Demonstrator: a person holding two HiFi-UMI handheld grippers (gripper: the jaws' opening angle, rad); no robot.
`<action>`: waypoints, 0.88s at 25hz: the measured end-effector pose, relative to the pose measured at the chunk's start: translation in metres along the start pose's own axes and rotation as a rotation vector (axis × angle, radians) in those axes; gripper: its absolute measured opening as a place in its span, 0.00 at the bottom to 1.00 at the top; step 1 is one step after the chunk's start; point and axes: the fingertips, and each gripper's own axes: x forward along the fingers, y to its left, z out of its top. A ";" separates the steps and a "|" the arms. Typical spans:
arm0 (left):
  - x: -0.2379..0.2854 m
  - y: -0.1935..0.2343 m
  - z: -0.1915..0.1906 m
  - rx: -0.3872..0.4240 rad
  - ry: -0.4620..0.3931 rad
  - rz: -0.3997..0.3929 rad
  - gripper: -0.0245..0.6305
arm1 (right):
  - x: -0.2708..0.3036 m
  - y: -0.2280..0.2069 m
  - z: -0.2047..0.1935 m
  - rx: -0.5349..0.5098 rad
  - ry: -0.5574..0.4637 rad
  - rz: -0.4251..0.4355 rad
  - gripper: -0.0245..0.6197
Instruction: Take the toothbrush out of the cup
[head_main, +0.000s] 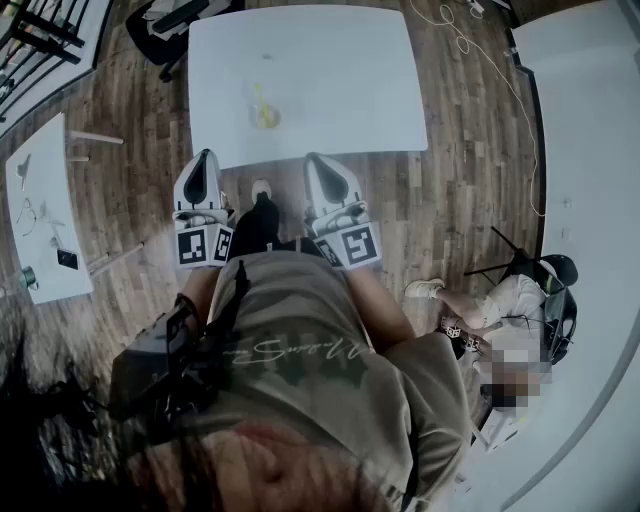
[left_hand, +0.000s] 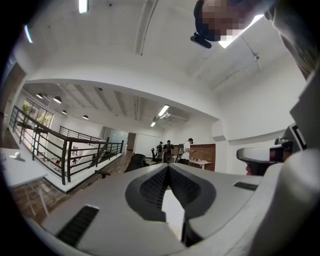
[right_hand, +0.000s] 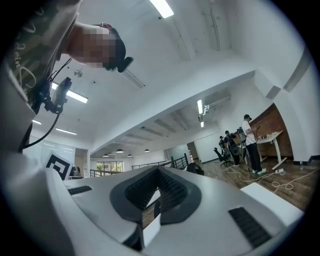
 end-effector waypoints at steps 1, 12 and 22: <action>0.012 0.002 0.001 -0.007 0.013 -0.009 0.06 | 0.014 -0.004 -0.001 0.010 -0.008 -0.005 0.05; 0.071 0.029 -0.004 0.007 0.008 0.059 0.06 | 0.084 -0.040 -0.028 0.039 0.067 0.050 0.05; 0.093 0.037 -0.062 -0.022 0.055 0.064 0.06 | 0.102 -0.053 -0.102 0.068 0.130 0.067 0.08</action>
